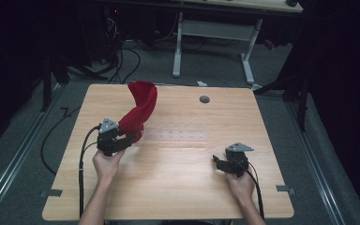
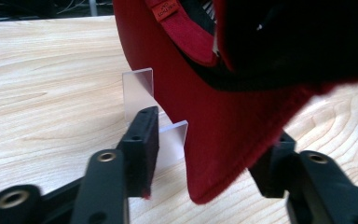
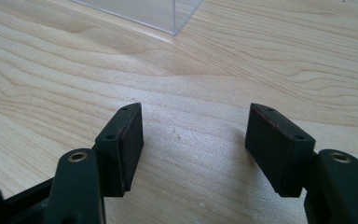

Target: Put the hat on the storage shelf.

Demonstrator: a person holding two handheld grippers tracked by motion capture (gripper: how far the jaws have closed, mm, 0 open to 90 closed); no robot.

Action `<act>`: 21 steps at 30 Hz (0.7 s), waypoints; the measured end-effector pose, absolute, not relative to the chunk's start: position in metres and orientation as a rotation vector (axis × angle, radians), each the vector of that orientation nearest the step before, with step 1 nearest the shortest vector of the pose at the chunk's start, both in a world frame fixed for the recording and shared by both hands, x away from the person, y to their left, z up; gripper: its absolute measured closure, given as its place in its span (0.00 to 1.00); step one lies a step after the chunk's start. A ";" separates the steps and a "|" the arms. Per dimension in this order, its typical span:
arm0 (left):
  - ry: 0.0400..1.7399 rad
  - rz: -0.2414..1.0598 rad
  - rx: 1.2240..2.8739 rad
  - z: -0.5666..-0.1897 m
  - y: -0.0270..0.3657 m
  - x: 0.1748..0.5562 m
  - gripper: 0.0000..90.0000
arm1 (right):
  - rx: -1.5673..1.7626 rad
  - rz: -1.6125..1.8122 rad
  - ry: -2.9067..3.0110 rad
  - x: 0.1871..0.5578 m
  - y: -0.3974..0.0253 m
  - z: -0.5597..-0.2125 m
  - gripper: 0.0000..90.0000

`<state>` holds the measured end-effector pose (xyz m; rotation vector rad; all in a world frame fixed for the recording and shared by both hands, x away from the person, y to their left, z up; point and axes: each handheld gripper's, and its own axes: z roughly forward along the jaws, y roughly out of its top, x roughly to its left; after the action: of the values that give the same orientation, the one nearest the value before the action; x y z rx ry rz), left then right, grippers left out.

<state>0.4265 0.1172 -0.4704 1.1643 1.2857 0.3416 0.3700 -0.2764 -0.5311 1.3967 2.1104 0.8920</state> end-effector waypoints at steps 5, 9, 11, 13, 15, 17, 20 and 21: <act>1.283 0.351 1.165 -0.469 0.117 0.422 0.47 | 1.396 0.892 2.111 0.370 -0.276 -0.531 0.41; 1.295 0.354 1.151 -0.471 0.121 0.416 0.47 | 1.397 0.892 2.110 0.370 -0.276 -0.531 0.41; 1.301 0.354 1.154 -0.472 0.122 0.413 0.46 | 1.393 0.892 2.111 0.370 -0.277 -0.531 0.41; 1.295 0.359 1.155 -0.473 0.123 0.409 0.46 | 1.393 0.892 2.111 0.370 -0.277 -0.531 0.41; 1.298 0.358 1.150 -0.473 0.124 0.405 0.46 | 1.397 0.892 2.110 0.370 -0.276 -0.531 0.41; 1.301 0.361 1.147 -0.474 0.127 0.403 0.45 | 1.397 0.892 2.111 0.370 -0.276 -0.531 0.41; 1.310 0.365 1.146 -0.476 0.129 0.399 0.45 | 1.396 0.892 2.110 0.370 -0.276 -0.531 0.41; 1.312 0.363 1.146 -0.477 0.130 0.398 0.45 | 1.396 0.892 2.110 0.370 -0.276 -0.531 0.41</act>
<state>0.3977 0.1301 -0.4767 1.1460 1.3118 0.3631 0.3700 -0.2764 -0.5311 1.3964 2.1104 0.8920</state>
